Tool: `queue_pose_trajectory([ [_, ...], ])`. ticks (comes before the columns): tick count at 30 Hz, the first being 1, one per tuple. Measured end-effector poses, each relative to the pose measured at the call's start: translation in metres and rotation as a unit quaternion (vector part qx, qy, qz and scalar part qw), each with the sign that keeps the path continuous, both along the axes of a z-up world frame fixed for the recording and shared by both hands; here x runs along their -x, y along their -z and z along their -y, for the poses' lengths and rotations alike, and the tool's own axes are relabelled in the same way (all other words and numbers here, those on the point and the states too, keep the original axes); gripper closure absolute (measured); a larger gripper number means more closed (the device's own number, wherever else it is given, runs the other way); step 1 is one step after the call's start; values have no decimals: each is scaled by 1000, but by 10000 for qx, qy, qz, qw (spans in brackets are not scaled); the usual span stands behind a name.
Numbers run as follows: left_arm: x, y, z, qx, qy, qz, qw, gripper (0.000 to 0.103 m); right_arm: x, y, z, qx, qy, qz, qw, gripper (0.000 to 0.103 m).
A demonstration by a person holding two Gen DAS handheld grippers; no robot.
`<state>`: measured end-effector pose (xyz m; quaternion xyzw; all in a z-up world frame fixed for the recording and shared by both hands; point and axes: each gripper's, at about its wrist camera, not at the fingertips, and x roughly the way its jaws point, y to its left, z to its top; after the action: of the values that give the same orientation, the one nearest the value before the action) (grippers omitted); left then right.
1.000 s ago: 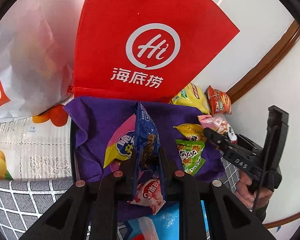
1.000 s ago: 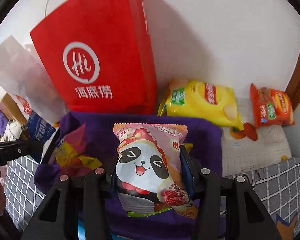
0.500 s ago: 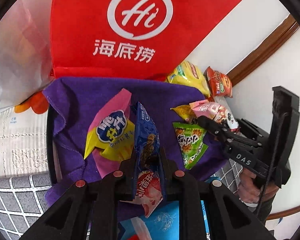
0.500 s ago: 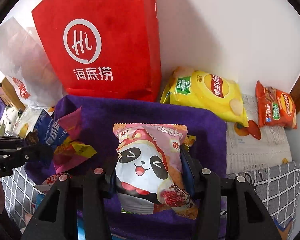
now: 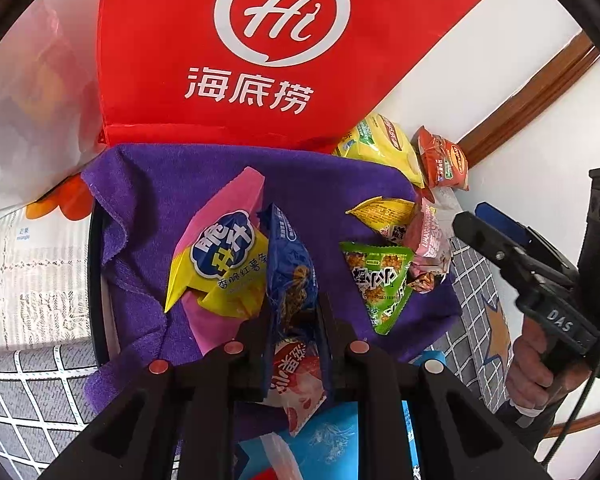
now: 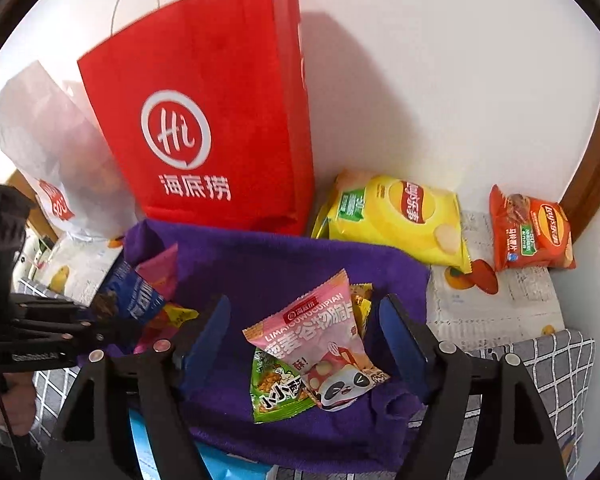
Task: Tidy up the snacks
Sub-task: 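Open the right tool over the towel while the left tool releases the blue packet, then withdraw both open tools back from the purple towel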
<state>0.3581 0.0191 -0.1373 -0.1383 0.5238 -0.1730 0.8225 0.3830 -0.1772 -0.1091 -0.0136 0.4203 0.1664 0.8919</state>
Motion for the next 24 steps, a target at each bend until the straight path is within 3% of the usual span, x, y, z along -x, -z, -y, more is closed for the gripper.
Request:
queue_pose_trajectory([
  [2,1,-2,1,10,22,23,10000,77,2,-3,0,-47,-2,13,10000,26],
  [4,2,-6,3,-2,55,19,10000,56,5,-8,1,-112,18,54,9999,26],
  [6,4,-12,6,-93,57,145,9998,45,6,-11,1,-163,49,63,9998,24],
  [11,8,-24,6,-329,-58,244,9991,42,6,-14,0,-255,203,-92,9994,23],
  [17,12,-35,0,-466,-230,295,9982,38,8,-20,-2,4,385,-26,9993,22],
  [21,18,-45,2,-968,-326,518,9934,34,8,-23,-1,-3,612,-87,9981,21],
  [24,23,-54,2,-1139,-347,621,9909,33,9,-25,1,33,755,-85,9971,21],
])
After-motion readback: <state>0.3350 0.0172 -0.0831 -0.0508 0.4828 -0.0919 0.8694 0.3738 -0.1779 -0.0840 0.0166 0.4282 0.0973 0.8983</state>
